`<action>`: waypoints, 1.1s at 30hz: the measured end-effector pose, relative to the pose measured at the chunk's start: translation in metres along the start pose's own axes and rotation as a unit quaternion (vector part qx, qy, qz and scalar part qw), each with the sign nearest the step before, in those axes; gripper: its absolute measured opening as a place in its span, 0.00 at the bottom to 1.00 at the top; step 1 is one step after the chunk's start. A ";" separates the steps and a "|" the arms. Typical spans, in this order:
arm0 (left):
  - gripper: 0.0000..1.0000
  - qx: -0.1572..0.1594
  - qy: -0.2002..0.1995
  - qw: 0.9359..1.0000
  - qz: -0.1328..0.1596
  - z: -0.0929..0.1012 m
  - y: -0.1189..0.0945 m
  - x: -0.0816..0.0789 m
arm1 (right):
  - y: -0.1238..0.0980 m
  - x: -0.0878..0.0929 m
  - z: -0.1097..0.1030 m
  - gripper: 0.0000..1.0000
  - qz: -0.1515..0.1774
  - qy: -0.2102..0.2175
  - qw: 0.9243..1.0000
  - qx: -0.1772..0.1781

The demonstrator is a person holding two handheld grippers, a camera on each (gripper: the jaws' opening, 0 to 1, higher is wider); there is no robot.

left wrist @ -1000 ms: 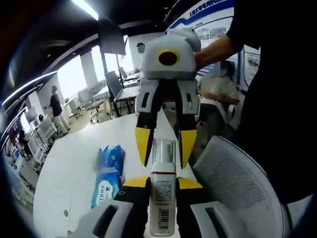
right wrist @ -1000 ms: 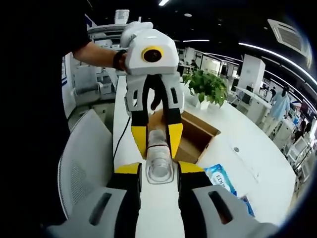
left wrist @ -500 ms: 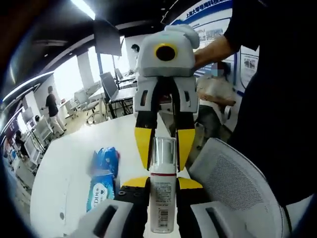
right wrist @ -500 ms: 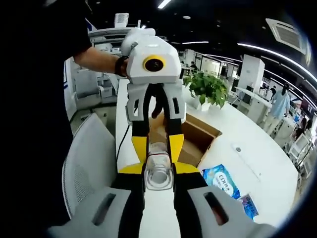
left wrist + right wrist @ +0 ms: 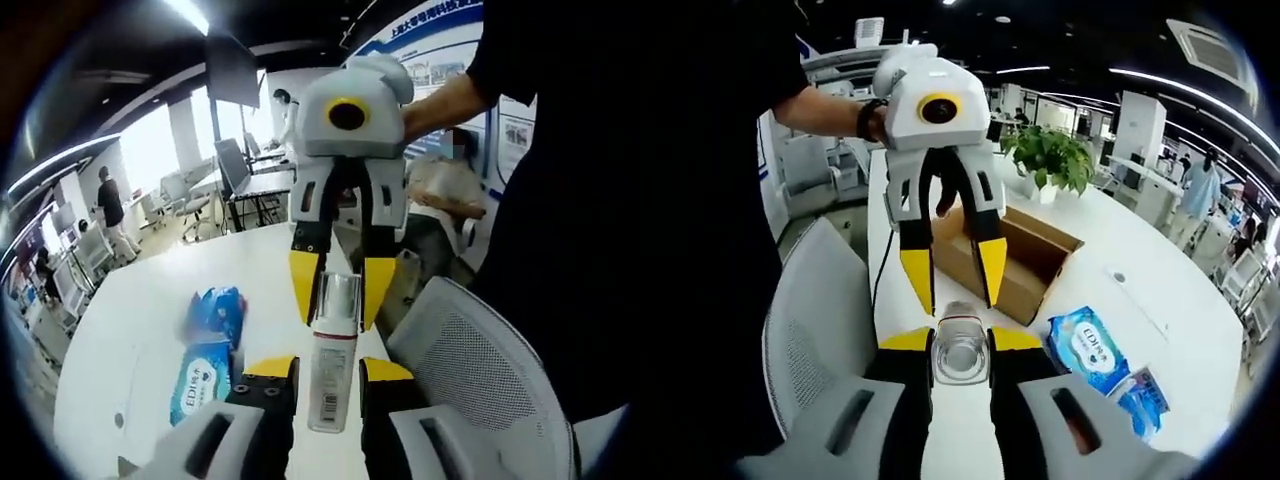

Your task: Operate the shoe box by opening the lid, removing the specified soft item, and placing it in the target area until the item is outside and the box remains undamaged.

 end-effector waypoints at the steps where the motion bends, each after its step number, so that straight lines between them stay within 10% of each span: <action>1: 0.24 -0.005 -0.006 1.000 0.002 -0.001 -0.001 0.002 | 0.000 0.001 0.000 0.18 -0.001 0.001 1.000 0.001; 17: 0.28 -0.107 -0.143 0.983 0.052 0.006 -0.010 0.035 | -0.001 0.027 0.006 0.18 -0.032 0.024 0.999 0.008; 24: 0.30 -0.171 -0.221 0.956 0.088 -0.001 -0.025 0.050 | 0.000 0.033 0.010 0.18 -0.044 0.037 0.998 0.009; 33: 0.32 -0.208 -0.249 0.942 0.090 0.001 -0.033 0.068 | 0.002 0.044 0.020 0.18 -0.074 0.037 0.997 0.008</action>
Point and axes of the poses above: the point that each gripper's makers call its tool centre point, and the gripper's own axes: y roughly forward along the fingers, z roughly to its right, x roughly out of its underside, the point moved 5 cm from there along -y, roughly backward along the fingers
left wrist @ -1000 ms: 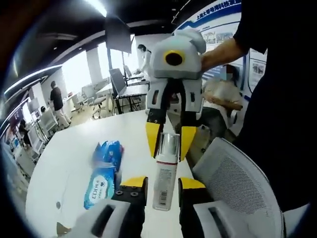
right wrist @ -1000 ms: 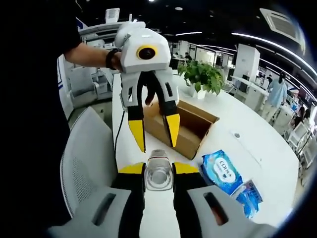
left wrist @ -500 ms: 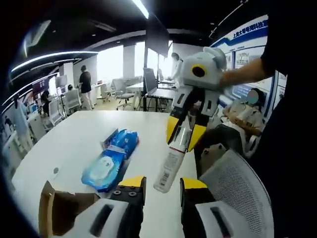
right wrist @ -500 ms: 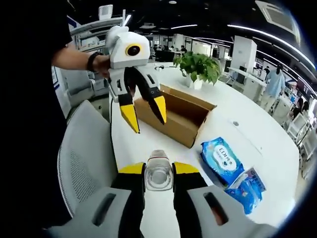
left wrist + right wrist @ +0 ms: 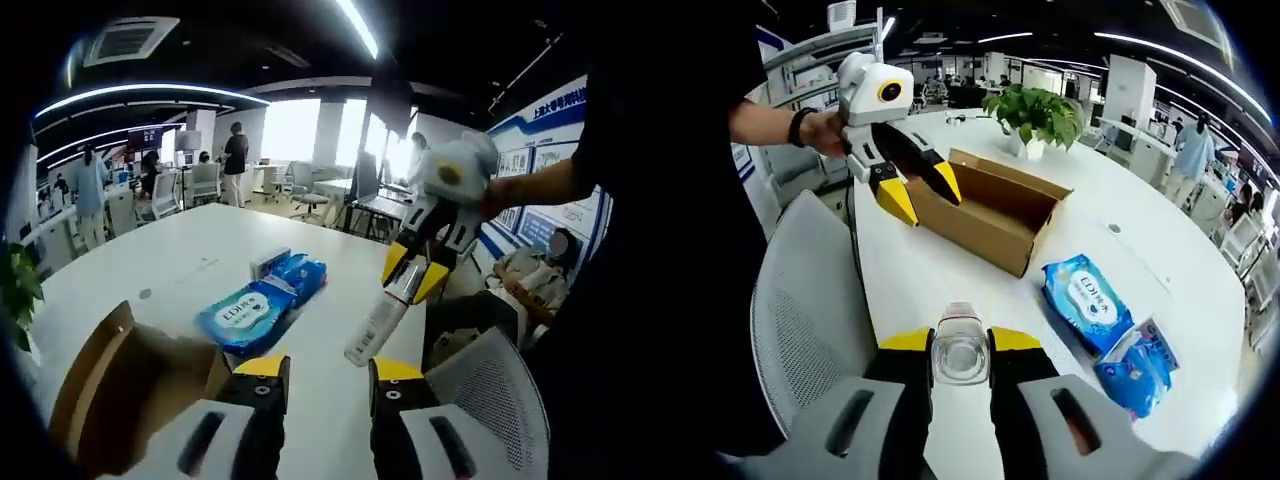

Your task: Operate the shoe box by opening the lid, removing the specified soft item, and placing it in the target area until the item is outside and the box remains undamaged.

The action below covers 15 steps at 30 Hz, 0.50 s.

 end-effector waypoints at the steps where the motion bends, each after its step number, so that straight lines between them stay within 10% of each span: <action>1: 0.33 -0.004 -0.006 1.000 0.002 -0.001 -0.001 0.001 | 0.000 0.000 0.002 0.18 -0.003 -0.002 1.000 0.000; 15: 0.33 -0.067 -0.075 0.995 0.017 -0.014 -0.018 0.033 | 0.000 -0.002 0.028 0.18 -0.049 -0.034 0.998 -0.008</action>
Point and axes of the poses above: the point that each gripper's makers call its tool centre point, and the gripper's own axes: y roughly forward along the fingers, z roughly to its right, x roughly out of its underside, the point moved 5 cm from there along -y, roughly backward along the fingers
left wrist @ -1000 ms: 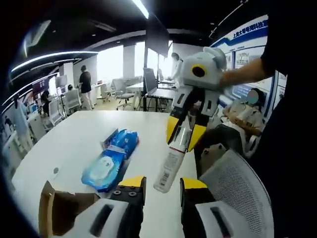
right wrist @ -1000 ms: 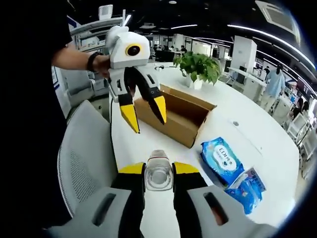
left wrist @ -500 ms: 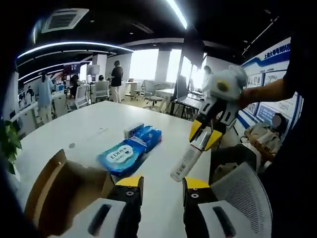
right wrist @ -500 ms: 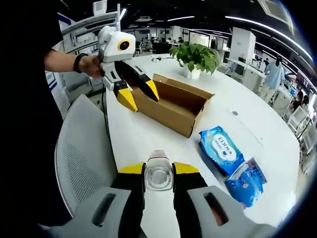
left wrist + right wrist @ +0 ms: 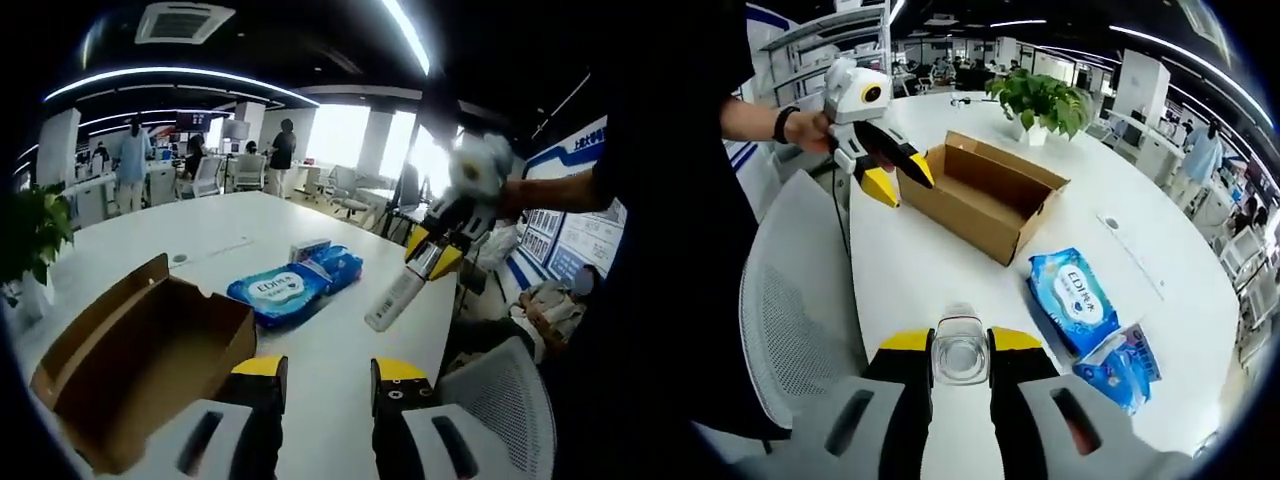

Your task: Operate the shoe box by opening the lid, removing the specified soft item, and placing it in the target area until the item is outside and the box remains undamaged.

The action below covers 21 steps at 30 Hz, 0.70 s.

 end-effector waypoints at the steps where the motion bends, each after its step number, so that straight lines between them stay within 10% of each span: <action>1: 0.33 -0.003 -0.003 1.000 0.000 -0.001 -0.001 0.001 | 0.000 0.000 0.002 0.18 -0.002 -0.001 1.000 -0.001; 21: 0.32 -0.065 -0.071 0.995 0.021 -0.020 -0.024 0.028 | 0.011 -0.011 0.060 0.18 -0.052 -0.047 0.998 -0.009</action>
Point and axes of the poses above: the point that each gripper's makers call its tool centre point, and the gripper's own axes: y roughly forward along the fingers, z roughly to its right, x roughly out of its underside, the point moved 5 cm from there along -y, roughly backward along the fingers
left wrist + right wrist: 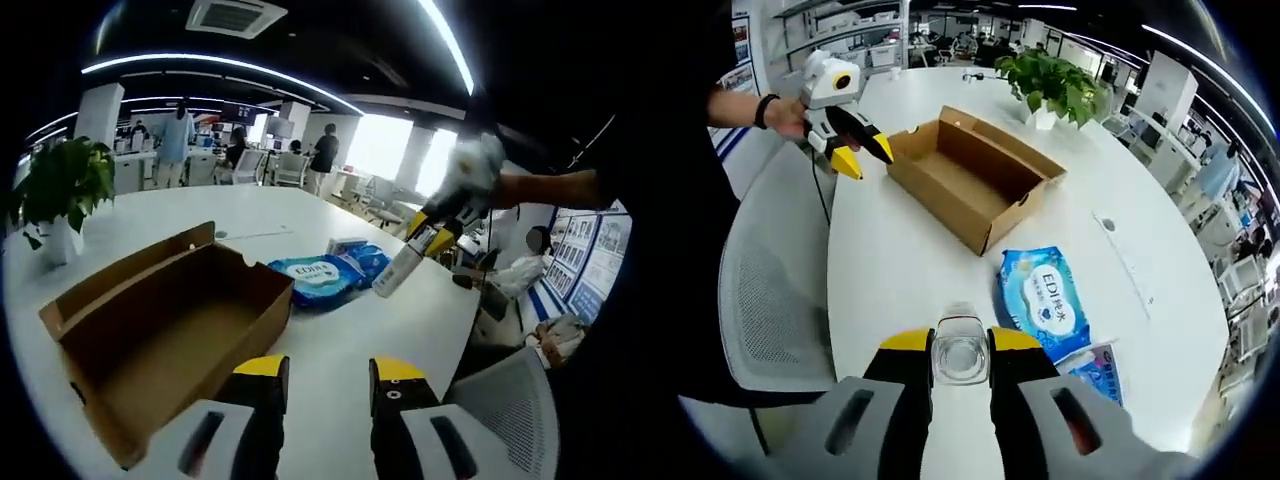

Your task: Operate the shoe box by opening the lid, removing the specified soft item, and placing it in the target area until the item is outside and the box remains undamaged.

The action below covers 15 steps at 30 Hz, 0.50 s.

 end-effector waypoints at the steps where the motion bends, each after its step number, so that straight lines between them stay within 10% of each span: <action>1: 0.32 -0.002 -0.003 1.000 0.001 -0.001 -0.001 0.001 | 0.000 0.000 0.003 0.18 -0.002 -0.001 1.000 0.001; 15: 0.32 -0.035 -0.036 0.999 0.011 -0.012 -0.013 0.009 | 0.006 0.001 0.051 0.18 -0.035 -0.041 0.999 0.001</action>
Point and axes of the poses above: the point that each gripper's makers call its tool centre point, and the gripper's own axes: y roughly forward along the fingers, z roughly to its right, x roughly out of its underside, the point moved 5 cm from there along -y, roughly backward along the fingers
